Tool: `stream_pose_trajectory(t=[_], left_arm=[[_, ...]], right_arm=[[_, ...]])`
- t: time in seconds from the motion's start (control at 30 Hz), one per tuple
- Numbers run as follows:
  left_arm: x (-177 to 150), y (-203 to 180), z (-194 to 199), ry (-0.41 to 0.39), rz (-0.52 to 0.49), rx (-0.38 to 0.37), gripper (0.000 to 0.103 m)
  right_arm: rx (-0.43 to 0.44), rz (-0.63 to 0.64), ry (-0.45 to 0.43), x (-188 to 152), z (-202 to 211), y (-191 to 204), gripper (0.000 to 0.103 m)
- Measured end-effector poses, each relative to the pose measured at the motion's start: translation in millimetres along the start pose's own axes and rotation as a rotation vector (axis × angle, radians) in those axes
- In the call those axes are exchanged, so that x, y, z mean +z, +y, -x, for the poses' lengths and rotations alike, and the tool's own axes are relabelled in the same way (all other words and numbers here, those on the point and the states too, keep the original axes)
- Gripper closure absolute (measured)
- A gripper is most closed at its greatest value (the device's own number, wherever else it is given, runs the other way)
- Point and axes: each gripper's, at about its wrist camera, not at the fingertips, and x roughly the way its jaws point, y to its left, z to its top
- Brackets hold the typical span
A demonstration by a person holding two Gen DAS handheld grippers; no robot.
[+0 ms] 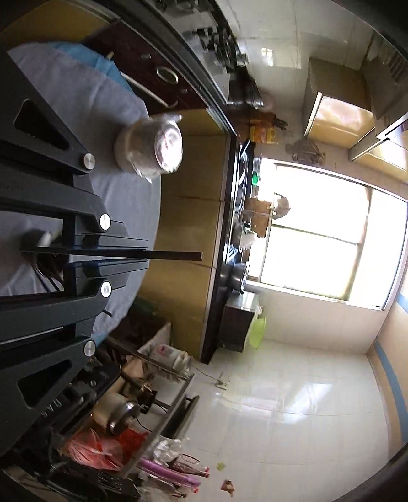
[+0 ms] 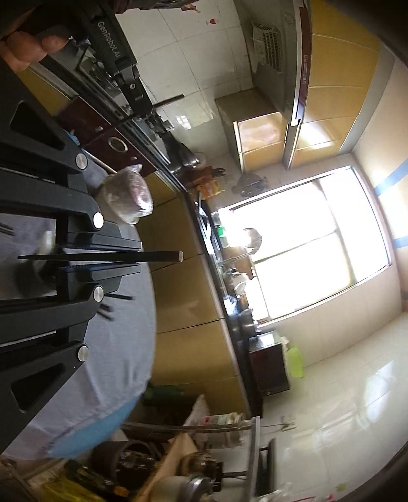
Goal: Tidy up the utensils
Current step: 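Lower both tools over the black cup and open them to drop the chopsticks, then pull both open tools back from the black cup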
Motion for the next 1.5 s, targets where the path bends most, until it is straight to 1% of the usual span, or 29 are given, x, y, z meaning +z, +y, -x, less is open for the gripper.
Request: stream_pose_trajectory(t=[0.13, 0.2, 0.27, 0.37, 0.47, 0.53, 0.6, 0.7, 0.8, 0.9, 1.03, 1.07, 1.1, 1.13, 1.17, 1.2, 1.23, 1.27, 1.3, 1.33, 1.37, 1.5], left_arm=[[11.2, -7.7, -19.1, -0.03, 0.019, -0.012, 0.098], [9.4, -10.0, -32.5, -0.033, 0.015, 0.005, 0.098], [-0.9, -11.2, -47.5, -0.02, -0.004, 0.035, 0.098], [-22.1, -5.8, -74.9, 0.073, -0.007, 0.049, 0.098], [-39.1, -0.6, -98.5, 0.199, 0.006, 0.035, 0.098], [-41.9, 0.5, -101.9, 0.233, 0.011, 0.031, 0.098], [-39.8, -0.5, -93.7, 0.223, 0.006, 0.023, 0.098], [-35.3, -4.7, -78.2, 0.198, -0.024, 0.007, 0.098], [-32.8, -8.4, -63.4, 0.2, -0.041, -0.013, 0.098], [-30.8, -5.5, -53.1, 0.203, -0.043, -0.009, 0.098], [-30.5, -2.7, -18.0, 0.172, -0.068, -0.019, 0.097], [-32.2, -2.1, -6.4, 0.161, -0.082, -0.017, 0.094], [-34.2, -1.7, 2.6, 0.151, -0.094, -0.013, 0.084], [-38.1, 0.0, 16.4, 0.136, -0.112, 0.001, 0.064], [-42.9, 1.8, 27.8, 0.125, -0.125, 0.015, 0.053], [-49.3, 4.9, 40.0, 0.112, -0.131, 0.03, 0.036], [-54.8, 7.7, 49.1, 0.098, -0.134, 0.038, 0.034], [-62.5, 10.6, 60.1, 0.081, -0.142, 0.054, 0.034], [-70.8, 13.0, 68.9, 0.072, -0.155, 0.076, 0.031], [-81.9, 15.4, 77.3, 0.074, -0.173, 0.103, 0.024], [-92.2, 18.2, 82.7, 0.085, -0.182, 0.12, 0.021], [-123.2, 30.9, 98.0, 0.133, -0.145, 0.146, 0.02]], right_arm=[[-0.023, 0.029, -0.022, 17.1, -19.4, 2.9, 0.096], [-0.03, 0.029, -0.011, 18.0, -30.1, 0.2, 0.096], [-0.038, 0.019, 0.021, 11.9, -44.4, -6.1, 0.096], [-0.037, -0.009, 0.096, -4.7, -62.7, -19.4, 0.096], [-0.016, -0.042, 0.173, -19.0, -74.8, -30.8, 0.095], [0.012, -0.074, 0.205, -24.1, -74.9, -37.7, 0.092], [0.035, -0.089, 0.22, -25.2, -70.3, -41.5, 0.092], [0.031, -0.09, 0.195, -26.5, -55.7, -44.7, 0.091], [0.031, -0.123, 0.176, -27.7, -38.7, -49.0, 0.091], [0.036, -0.155, 0.173, -31.1, -25.5, -50.6, 0.091], [0.041, -0.145, 0.176, -38.1, -2.6, -44.8, 0.091], [0.043, -0.139, 0.178, -40.7, 2.8, -43.2, 0.091], [0.048, -0.136, 0.181, -43.7, 8.2, -42.3, 0.091], [0.054, -0.135, 0.185, -46.5, 12.8, -41.1, 0.089], [0.061, -0.136, 0.191, -51.2, 19.0, -40.2, 0.087], [0.062, -0.137, 0.195, -55.2, 23.4, -39.3, 0.08], [0.065, -0.14, 0.2, -60.7, 29.9, -37.8, 0.068], [0.069, -0.141, 0.2, -64.5, 34.4, -36.3, 0.062], [0.072, -0.14, 0.197, -69.9, 40.2, -34.3, 0.049], [0.07, -0.13, 0.186, -76.0, 48.3, -30.9, 0.047], [0.064, -0.111, 0.184, -81.4, 54.2, -26.8, 0.047], [0.025, -0.038, 0.172, -101.3, 75.7, -9.5, 0.047]])
